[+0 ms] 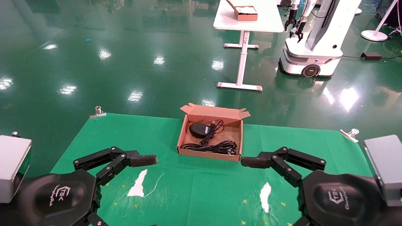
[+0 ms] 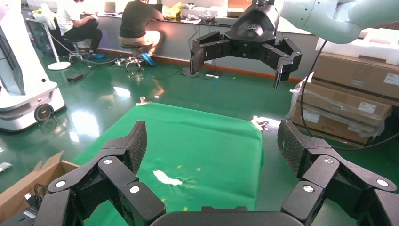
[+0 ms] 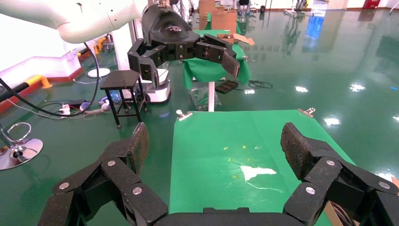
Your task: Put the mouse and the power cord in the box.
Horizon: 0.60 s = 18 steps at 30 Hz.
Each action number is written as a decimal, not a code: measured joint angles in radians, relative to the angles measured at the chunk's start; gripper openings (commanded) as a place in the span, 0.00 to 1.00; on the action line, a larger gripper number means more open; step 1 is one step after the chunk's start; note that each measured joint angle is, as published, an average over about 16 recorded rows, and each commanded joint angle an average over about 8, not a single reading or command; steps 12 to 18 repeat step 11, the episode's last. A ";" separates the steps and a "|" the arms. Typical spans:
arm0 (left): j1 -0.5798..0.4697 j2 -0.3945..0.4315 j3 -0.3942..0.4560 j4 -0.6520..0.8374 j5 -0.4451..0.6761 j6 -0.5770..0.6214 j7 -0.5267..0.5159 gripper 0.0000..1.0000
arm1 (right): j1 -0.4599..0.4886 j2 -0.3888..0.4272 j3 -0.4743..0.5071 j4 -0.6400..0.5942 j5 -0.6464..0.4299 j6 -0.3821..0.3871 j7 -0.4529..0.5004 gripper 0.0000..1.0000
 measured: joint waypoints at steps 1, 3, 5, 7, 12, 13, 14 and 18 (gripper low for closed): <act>0.000 0.000 0.000 0.000 0.000 0.000 0.000 1.00 | 0.000 0.000 0.000 0.000 0.000 0.000 0.000 1.00; 0.000 0.000 0.000 0.000 0.000 0.000 0.000 1.00 | 0.000 0.000 0.000 0.000 0.000 0.000 0.000 1.00; 0.000 0.000 0.000 0.000 0.000 0.000 0.000 1.00 | 0.000 0.000 0.000 0.000 0.000 0.000 0.000 1.00; 0.000 0.000 0.000 0.000 0.000 0.000 0.000 1.00 | 0.000 0.000 0.000 0.000 0.000 0.000 0.000 1.00; 0.000 0.000 0.000 0.001 0.001 -0.001 0.000 1.00 | 0.000 0.000 0.000 -0.001 0.000 0.000 0.000 1.00; 0.000 0.000 0.000 0.001 0.001 -0.001 0.000 1.00 | 0.000 0.000 0.000 -0.001 0.000 0.000 0.000 1.00; 0.000 0.000 0.000 0.001 0.001 -0.001 0.000 1.00 | 0.000 0.000 0.000 -0.001 0.000 0.000 0.000 1.00; 0.000 0.000 0.000 0.001 0.001 -0.001 0.000 1.00 | 0.000 0.000 0.000 -0.001 0.000 0.000 0.000 1.00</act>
